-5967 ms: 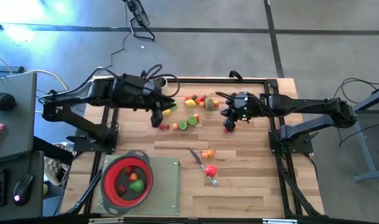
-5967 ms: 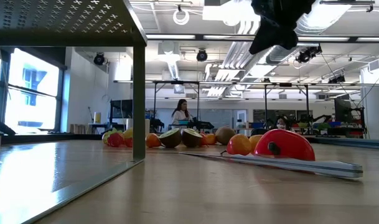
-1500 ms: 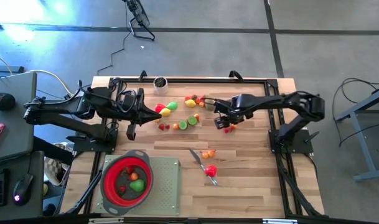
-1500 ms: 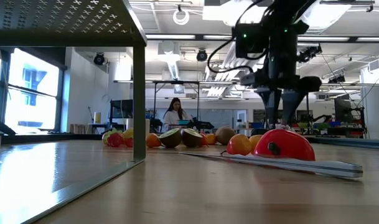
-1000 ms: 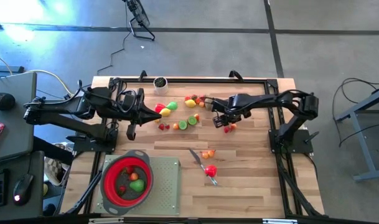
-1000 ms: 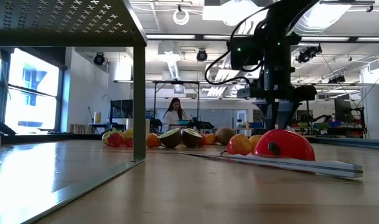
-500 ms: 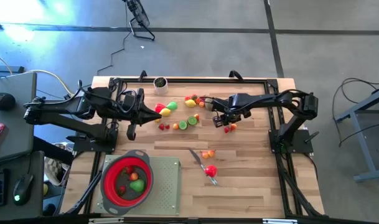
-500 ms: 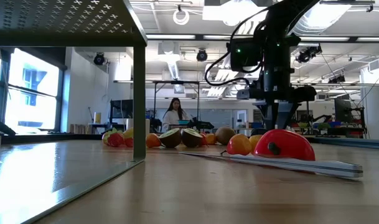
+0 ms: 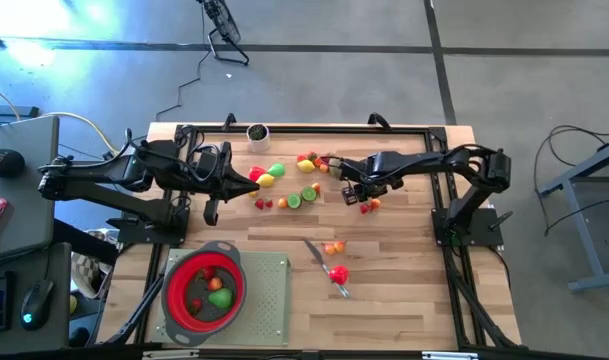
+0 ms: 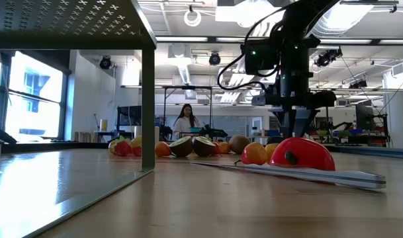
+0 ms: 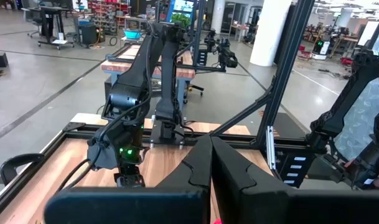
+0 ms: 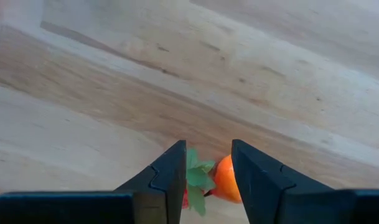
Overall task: Pick & Place Fruit
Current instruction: Put the strawberry into the red strainer bowl on the shelf
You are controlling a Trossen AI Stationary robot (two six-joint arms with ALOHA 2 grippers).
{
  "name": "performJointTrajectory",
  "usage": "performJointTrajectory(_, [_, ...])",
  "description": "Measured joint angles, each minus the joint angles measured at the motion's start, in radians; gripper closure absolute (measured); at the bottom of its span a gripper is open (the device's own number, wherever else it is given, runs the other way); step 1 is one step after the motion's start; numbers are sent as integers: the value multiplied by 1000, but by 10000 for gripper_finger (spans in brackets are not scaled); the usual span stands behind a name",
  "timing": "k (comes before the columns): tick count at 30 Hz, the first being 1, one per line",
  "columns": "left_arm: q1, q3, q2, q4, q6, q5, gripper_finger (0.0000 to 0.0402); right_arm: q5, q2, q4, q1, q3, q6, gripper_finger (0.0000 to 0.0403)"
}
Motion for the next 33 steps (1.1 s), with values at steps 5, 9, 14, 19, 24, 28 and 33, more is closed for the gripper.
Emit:
performJointTrajectory(5, [0, 0, 0, 0, 0, 0, 401, 8, 18, 11, 14, 0, 4, 282])
performJointTrajectory(9, [0, 0, 0, 0, 0, 0, 401, 13, 24, 10, 22, 0, 4, 282])
performJointTrajectory(14, [0, 0, 0, 0, 0, 0, 401, 6, 28, 1, 22, 0, 7, 282])
performJointTrajectory(19, [0, 0, 0, 0, 0, 1, 401, -2, 29, -15, 22, 0, -4, 282])
performJointTrajectory(24, [0, 0, 0, 0, 0, 1, 401, 4, 29, -19, 22, 0, -6, 282])
performJointTrajectory(28, [0, 0, 0, 0, 0, 5, 401, 4, 29, -19, 22, 0, -7, 282])
performJointTrajectory(33, [0, 0, 0, 0, 0, 5, 401, 3, 29, -20, 22, 0, -7, 282])
